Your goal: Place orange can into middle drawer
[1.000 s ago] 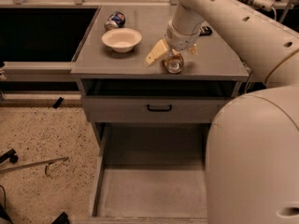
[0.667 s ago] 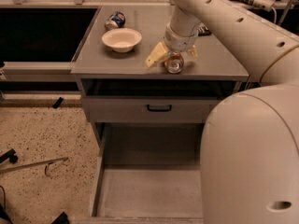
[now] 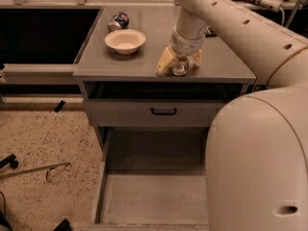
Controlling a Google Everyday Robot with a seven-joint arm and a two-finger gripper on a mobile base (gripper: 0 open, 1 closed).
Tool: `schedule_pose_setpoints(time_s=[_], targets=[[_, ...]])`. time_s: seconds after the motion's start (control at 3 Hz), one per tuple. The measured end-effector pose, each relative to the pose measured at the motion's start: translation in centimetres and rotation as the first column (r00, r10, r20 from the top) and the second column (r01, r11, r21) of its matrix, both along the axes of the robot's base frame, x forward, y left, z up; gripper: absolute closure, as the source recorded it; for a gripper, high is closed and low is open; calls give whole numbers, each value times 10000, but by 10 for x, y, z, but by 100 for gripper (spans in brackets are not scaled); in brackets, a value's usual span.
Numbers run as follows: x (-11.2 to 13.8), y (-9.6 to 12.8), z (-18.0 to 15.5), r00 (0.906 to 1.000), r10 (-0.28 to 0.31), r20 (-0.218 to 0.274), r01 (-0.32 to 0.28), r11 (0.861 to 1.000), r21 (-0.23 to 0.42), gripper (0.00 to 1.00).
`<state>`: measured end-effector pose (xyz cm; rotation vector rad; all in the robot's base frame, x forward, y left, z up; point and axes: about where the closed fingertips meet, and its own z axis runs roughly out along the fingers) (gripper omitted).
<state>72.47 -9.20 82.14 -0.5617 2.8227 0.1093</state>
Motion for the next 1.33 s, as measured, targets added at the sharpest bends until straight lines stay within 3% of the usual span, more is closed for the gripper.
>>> schedule_pose_setpoints(time_s=[0.67, 1.0, 1.33], targets=[[0, 0, 9, 10000, 0, 0, 0, 10000, 0, 86], [0, 0, 12, 10000, 1, -1, -1, 10000, 0, 100], [-21, -11, 17, 9965, 814, -166, -812, 9966, 129, 100]])
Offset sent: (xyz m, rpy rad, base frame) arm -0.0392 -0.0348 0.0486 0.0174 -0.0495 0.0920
